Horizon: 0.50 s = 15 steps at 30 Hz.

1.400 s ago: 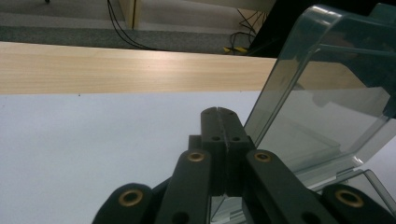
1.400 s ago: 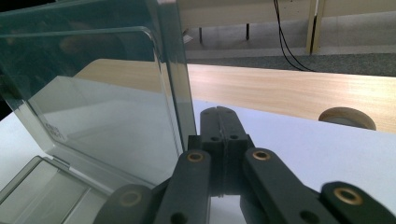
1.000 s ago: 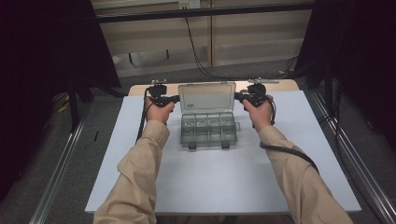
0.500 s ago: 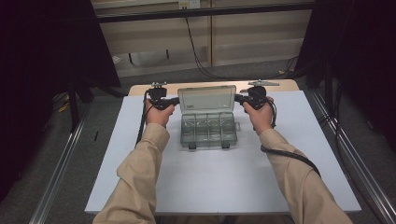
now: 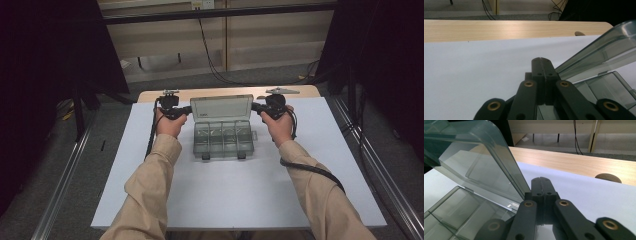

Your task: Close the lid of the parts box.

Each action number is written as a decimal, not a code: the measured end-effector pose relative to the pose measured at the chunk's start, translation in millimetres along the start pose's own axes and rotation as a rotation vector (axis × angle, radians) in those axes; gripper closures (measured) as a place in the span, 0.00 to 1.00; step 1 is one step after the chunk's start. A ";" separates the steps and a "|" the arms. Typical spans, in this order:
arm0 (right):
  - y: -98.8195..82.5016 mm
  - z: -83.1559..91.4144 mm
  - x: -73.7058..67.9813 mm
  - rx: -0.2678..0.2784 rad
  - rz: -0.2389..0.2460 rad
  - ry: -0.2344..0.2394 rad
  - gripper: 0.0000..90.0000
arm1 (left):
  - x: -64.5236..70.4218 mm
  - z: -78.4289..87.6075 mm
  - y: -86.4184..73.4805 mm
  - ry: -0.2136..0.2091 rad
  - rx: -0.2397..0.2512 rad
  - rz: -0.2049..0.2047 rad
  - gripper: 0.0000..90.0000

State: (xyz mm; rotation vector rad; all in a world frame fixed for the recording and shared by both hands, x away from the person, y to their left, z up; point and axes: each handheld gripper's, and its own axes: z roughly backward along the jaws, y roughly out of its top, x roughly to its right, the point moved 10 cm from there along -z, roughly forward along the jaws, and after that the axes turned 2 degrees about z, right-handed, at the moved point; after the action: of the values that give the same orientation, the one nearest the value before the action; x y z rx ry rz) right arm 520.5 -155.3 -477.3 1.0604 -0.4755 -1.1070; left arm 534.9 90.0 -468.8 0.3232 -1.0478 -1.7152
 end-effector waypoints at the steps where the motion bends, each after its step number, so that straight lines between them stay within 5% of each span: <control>1: -0.1 0.5 -0.4 0.004 0.002 0.001 1.00 | 0.2 0.5 -0.3 0.007 0.001 -0.006 1.00; 15: -9.7 9.6 -6.9 0.002 0.020 -0.001 1.00 | 4.5 8.2 -12.0 0.003 0.004 -0.003 1.00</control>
State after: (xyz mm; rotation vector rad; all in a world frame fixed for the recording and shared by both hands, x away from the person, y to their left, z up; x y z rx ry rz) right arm 505.5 -154.0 -480.2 1.0546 -0.4867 -1.0892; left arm 520.0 90.8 -472.1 0.3303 -1.0492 -1.7144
